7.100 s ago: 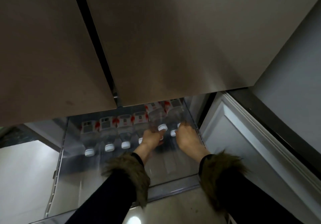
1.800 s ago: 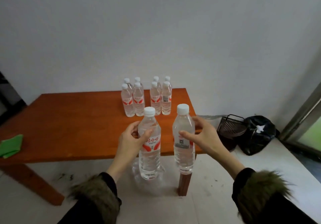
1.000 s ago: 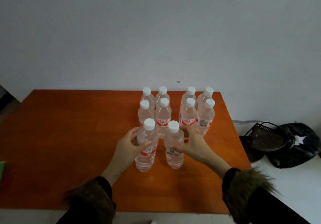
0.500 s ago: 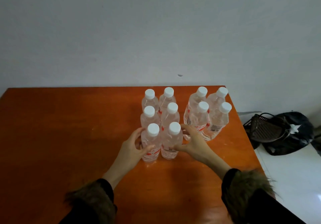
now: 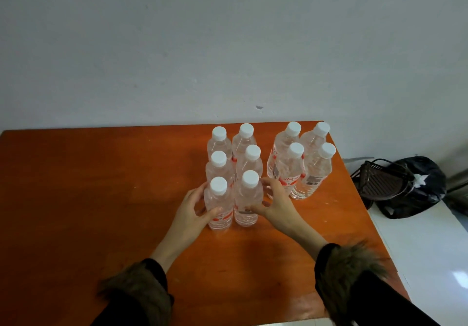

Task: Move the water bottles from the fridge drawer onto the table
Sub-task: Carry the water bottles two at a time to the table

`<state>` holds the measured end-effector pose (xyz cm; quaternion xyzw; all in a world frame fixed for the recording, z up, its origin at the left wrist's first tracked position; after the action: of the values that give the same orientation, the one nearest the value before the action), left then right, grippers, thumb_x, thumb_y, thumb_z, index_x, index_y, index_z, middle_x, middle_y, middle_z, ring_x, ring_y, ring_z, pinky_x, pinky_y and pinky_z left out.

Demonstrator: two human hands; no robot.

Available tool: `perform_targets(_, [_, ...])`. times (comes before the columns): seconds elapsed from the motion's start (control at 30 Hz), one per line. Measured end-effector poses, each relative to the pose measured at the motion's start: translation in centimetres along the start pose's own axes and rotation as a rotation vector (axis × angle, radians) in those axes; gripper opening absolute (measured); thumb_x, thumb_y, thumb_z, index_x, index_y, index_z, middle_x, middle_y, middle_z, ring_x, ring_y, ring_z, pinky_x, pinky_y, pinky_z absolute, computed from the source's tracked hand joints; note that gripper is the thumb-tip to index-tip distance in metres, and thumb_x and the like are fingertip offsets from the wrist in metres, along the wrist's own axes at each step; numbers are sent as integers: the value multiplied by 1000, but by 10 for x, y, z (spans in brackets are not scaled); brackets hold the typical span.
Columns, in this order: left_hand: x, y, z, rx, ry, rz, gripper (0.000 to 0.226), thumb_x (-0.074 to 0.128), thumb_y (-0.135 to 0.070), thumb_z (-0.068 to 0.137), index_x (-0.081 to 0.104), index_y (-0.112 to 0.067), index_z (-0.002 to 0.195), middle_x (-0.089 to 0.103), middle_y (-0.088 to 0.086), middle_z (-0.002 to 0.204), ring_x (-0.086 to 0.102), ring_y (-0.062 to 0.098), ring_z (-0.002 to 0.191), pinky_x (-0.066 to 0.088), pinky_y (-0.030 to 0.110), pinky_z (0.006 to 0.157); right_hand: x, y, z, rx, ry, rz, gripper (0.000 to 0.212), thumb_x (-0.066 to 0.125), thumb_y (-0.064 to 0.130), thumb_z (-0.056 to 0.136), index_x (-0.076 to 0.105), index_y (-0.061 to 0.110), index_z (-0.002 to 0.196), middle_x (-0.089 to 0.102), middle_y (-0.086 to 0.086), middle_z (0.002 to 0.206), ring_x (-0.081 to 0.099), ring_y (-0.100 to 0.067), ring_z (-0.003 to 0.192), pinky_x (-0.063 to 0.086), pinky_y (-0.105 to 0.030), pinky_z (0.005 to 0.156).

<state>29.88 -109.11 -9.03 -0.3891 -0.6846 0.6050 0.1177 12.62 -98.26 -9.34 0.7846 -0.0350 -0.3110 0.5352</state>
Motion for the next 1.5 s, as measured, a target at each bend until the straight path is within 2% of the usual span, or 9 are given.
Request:
perform_targets(0.23, [-7, -17, 3, -36, 91, 138, 85, 69, -33, 78, 16, -32, 145, 21, -3, 154, 28, 19, 138, 31, 46, 109, -7, 11, -7, -21, -32, -211, 73, 71, 30, 77, 34, 16, 139, 42, -3, 142, 41, -21, 130, 36, -42, 108])
perform_targets(0.37, [-3, -50, -9, 185, 2, 307, 96, 63, -51, 77, -3, -37, 145, -7, -10, 156, 8, 18, 143, 21, 50, 111, -27, 30, -31, -98, -132, -296, 65, 57, 43, 87, 31, 19, 141, 37, -3, 147, 38, -20, 133, 37, -41, 107])
perform_targets(0.53, [13, -99, -19, 528, -33, 815, 86, 33, -68, 83, -26, -39, 138, -32, -9, 150, -27, 12, 138, -8, 47, 115, -80, 65, -71, -229, -324, -439, 59, 50, 45, 90, 29, 23, 141, 31, 0, 149, 37, -21, 133, 36, -38, 107])
perform_targets(0.7, [61, -171, -42, 774, -38, 1007, 79, 22, -69, 85, -23, -36, 141, -32, -6, 150, -31, 15, 137, -13, 49, 114, -144, 74, -141, -239, -598, -982, 76, 24, 66, 86, 12, 24, 148, 4, -2, 158, -4, -22, 145, 3, -51, 116])
perform_targets(0.93, [184, -214, -131, 1083, 112, 1075, 80, 22, -69, 84, -27, -36, 139, -34, -5, 148, -29, 20, 138, -14, 52, 113, -219, 24, -299, 5, -854, -1217, 85, 48, 68, 78, 13, 28, 144, 17, -8, 156, 12, -30, 143, 8, -63, 108])
perform_targets(1.07, [254, -227, -207, 1247, 240, 986, 82, 9, -73, 74, -22, -35, 140, -29, -5, 149, -28, 20, 138, -16, 51, 111, -239, -20, -412, 180, -935, -1188, 82, 39, 69, 80, 10, 31, 147, 2, -4, 157, -5, -27, 143, -4, -61, 108])
perform_targets(1.17, [306, -227, -266, 1311, 337, 931, 82, 25, -69, 84, -18, -32, 143, -25, -3, 152, -24, 22, 140, -12, 52, 113, -246, -47, -489, 301, -984, -1193, 80, 40, 70, 80, 15, 33, 145, 9, -5, 156, 3, -28, 141, -1, -61, 105])
perform_targets(1.33, [387, -218, -340, 1460, 478, 833, 83, 17, -70, 78, -5, -28, 147, -10, 0, 157, -12, 23, 143, -9, 51, 112, -256, -81, -595, 530, -1052, -1163, 79, 23, 73, 79, 16, 31, 145, 21, -7, 155, 17, -30, 141, 7, -61, 103])
perform_targets(1.5, [472, -225, -413, 1578, 608, 731, 85, 13, -70, 77, -2, -26, 147, -7, 0, 157, -10, 22, 144, -7, 48, 112, -267, -134, -705, 744, -1127, -1080, 82, 20, 75, 78, -2, 35, 146, -3, -2, 158, -10, -25, 142, -9, -61, 107])
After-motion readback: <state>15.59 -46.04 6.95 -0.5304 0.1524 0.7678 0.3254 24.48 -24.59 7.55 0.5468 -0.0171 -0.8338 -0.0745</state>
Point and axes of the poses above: each hand's wrist, its own z-axis towards the middle knuckle, its own x-axis out of the palm, y = z × x, the point moved 2 cm from there along z, towards the middle knuckle
